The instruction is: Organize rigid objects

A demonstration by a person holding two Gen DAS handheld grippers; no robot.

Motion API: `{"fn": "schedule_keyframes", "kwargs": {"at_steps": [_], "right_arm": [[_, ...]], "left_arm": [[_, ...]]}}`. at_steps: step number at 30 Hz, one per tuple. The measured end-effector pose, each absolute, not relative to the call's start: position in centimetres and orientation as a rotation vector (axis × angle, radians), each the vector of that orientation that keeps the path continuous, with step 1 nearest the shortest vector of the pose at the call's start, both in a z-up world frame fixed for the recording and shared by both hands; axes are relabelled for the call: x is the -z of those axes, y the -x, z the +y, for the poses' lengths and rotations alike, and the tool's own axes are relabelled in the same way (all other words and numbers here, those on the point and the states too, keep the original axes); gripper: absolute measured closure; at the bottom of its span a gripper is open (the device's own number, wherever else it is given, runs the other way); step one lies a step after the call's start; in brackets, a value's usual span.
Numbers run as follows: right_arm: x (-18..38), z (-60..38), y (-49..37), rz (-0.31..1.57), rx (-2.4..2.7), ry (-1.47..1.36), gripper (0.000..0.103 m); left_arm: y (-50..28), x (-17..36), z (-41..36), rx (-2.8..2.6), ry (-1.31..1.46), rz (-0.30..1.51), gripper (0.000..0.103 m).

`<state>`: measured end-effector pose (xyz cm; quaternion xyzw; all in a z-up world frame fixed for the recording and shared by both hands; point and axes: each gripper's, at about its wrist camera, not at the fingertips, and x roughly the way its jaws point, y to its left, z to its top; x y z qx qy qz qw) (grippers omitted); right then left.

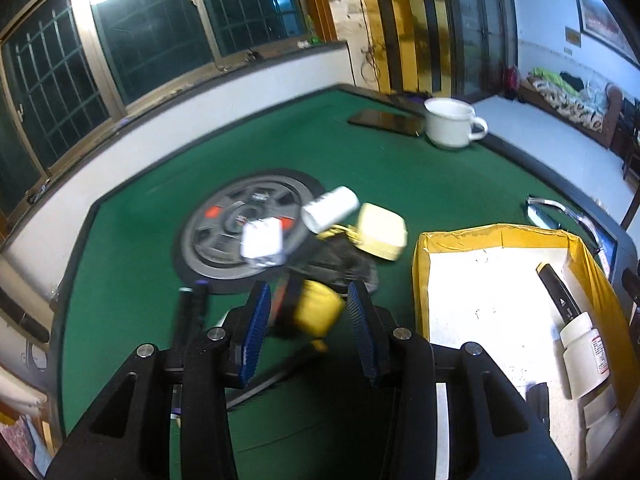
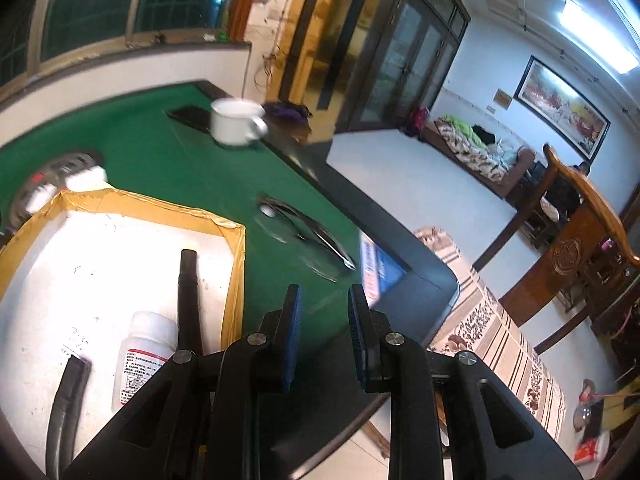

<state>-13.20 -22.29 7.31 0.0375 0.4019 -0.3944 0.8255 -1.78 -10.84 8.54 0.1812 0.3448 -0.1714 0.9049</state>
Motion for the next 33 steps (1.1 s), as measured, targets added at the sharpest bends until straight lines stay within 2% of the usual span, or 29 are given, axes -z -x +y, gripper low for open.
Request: {"fn": "schedule_keyframes", "kwargs": {"at_steps": [12,22,24,26,28,33], "right_arm": [[-5.2,-30.6,9.1,0.864,0.806,-0.006,0.082],[-3.9,-33.5,5.4,0.843,0.777,0.027,0.081],[-3.9,-33.9,5.4,0.832,0.765,0.012,0.079],[-4.0,-34.3,5.5,0.821,0.759,-0.008,0.066],[-4.5,-34.3,6.1,0.811,0.762,-0.020,0.062],[-7.0,-33.8,7.4,0.774,0.775,0.013,0.059]], "left_arm": [[-1.7,-4.6,-18.8,0.273,-0.349,0.769,0.065],[-3.8,-3.0,-21.2,0.258,-0.356,0.745,0.065],[-3.5,-3.2,-20.9,0.279,-0.350,0.740,0.065],[-3.4,-3.4,-20.8,0.285,-0.363,0.741,0.065],[-3.3,-3.9,-20.4,0.291,-0.371,0.749,0.065],[-2.4,-5.7,-18.4,0.353,-0.363,0.799,0.065]]}}
